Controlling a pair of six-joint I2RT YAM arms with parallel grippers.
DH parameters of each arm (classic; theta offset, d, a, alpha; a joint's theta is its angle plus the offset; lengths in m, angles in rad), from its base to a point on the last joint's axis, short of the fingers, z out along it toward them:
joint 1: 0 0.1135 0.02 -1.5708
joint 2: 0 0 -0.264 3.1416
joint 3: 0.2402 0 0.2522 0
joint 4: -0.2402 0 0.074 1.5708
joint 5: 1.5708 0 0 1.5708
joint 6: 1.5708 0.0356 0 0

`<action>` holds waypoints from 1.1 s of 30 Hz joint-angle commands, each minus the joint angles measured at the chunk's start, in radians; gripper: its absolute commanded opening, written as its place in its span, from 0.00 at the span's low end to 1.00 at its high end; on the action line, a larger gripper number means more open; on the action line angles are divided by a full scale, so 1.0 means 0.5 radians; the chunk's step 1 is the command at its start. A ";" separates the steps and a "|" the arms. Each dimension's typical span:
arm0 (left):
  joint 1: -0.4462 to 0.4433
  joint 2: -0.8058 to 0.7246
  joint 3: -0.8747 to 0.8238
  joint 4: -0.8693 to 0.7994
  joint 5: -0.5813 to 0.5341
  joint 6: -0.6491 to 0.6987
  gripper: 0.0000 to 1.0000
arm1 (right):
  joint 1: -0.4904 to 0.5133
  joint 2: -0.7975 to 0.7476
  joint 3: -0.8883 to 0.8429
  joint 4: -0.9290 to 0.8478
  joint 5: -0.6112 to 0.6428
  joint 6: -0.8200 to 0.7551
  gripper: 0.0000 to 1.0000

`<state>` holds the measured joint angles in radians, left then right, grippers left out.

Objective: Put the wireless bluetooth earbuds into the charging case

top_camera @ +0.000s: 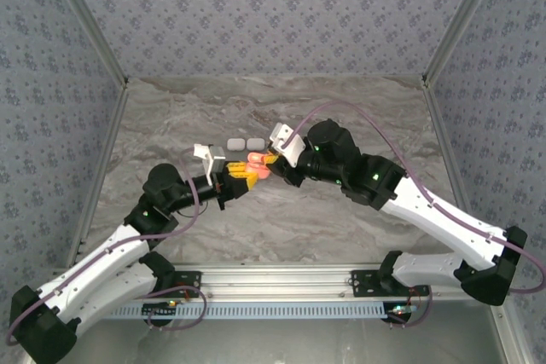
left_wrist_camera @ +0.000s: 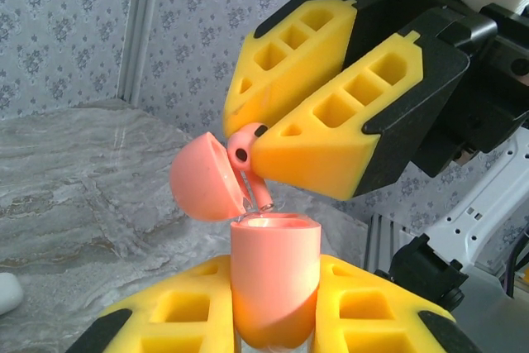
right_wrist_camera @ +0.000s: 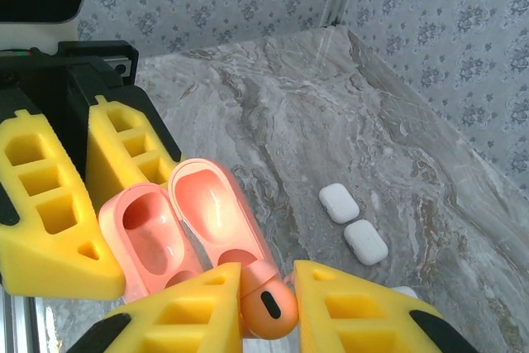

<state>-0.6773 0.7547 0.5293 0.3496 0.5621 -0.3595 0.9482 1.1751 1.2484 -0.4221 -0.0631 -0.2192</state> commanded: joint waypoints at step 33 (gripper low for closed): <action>-0.026 -0.041 0.023 0.066 -0.085 0.027 0.00 | -0.359 -0.184 0.050 0.129 -0.661 0.574 0.64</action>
<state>-0.6830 0.7540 0.5297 0.3481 0.5571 -0.3592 0.8043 1.1355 1.2648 -0.4171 -0.3725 -0.0257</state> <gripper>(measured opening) 0.188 0.629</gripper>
